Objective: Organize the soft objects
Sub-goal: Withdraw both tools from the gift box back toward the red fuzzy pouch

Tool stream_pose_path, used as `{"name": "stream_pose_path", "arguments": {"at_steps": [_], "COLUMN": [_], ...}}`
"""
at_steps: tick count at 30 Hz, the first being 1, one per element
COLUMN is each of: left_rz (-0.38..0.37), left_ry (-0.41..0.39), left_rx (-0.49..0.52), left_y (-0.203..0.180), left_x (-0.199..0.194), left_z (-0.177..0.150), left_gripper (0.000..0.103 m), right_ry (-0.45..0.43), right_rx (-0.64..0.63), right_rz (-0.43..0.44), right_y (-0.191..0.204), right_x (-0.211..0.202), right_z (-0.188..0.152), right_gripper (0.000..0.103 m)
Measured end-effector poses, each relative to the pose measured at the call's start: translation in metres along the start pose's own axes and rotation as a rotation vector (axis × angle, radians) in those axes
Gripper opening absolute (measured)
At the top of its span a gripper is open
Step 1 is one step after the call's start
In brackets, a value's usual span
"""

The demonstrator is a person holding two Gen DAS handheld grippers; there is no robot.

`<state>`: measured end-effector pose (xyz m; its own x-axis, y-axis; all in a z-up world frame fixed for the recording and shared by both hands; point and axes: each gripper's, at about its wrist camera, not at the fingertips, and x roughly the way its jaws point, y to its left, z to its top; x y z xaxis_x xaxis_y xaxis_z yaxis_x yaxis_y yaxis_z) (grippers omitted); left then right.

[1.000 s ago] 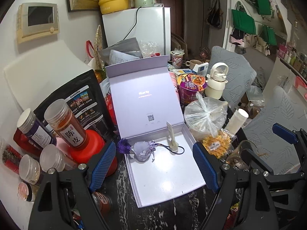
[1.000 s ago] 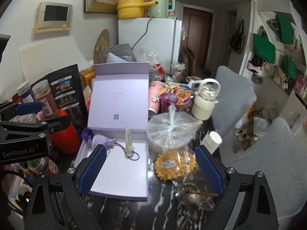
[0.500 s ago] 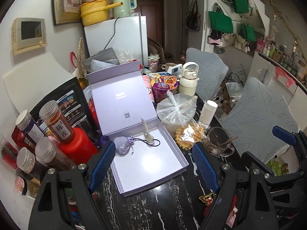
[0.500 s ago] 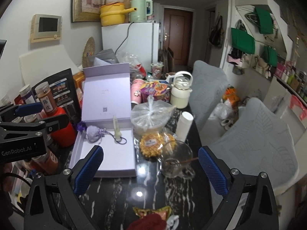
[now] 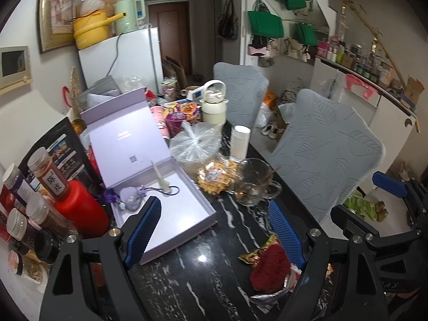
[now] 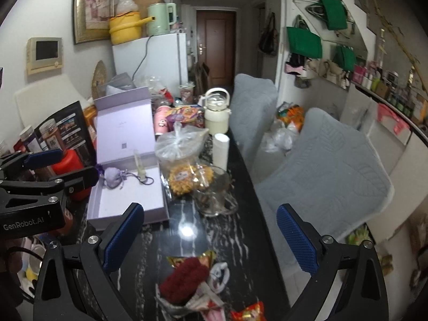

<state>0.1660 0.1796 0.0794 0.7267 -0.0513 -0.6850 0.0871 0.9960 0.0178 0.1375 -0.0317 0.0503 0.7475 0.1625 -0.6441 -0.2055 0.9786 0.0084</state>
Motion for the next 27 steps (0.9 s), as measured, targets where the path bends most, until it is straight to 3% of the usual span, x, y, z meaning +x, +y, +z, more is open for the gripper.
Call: {"name": "stream_pose_path", "arguments": {"at_steps": [17, 27], "left_rz": [-0.185, -0.266], "left_ry": [0.061, 0.131], "left_rx": [0.098, 0.132], "left_y": [-0.072, -0.089], "left_x": [-0.007, 0.004], "left_z": [-0.030, -0.053], "left_gripper": [0.083, 0.083], "right_ry": [0.026, 0.076], "right_rx": [0.110, 0.186], "right_rz": [-0.123, -0.180], "right_y": [-0.053, -0.065], "right_x": [-0.050, -0.057], "right_z": [-0.052, -0.084], "right_gripper": [0.101, 0.101]}}
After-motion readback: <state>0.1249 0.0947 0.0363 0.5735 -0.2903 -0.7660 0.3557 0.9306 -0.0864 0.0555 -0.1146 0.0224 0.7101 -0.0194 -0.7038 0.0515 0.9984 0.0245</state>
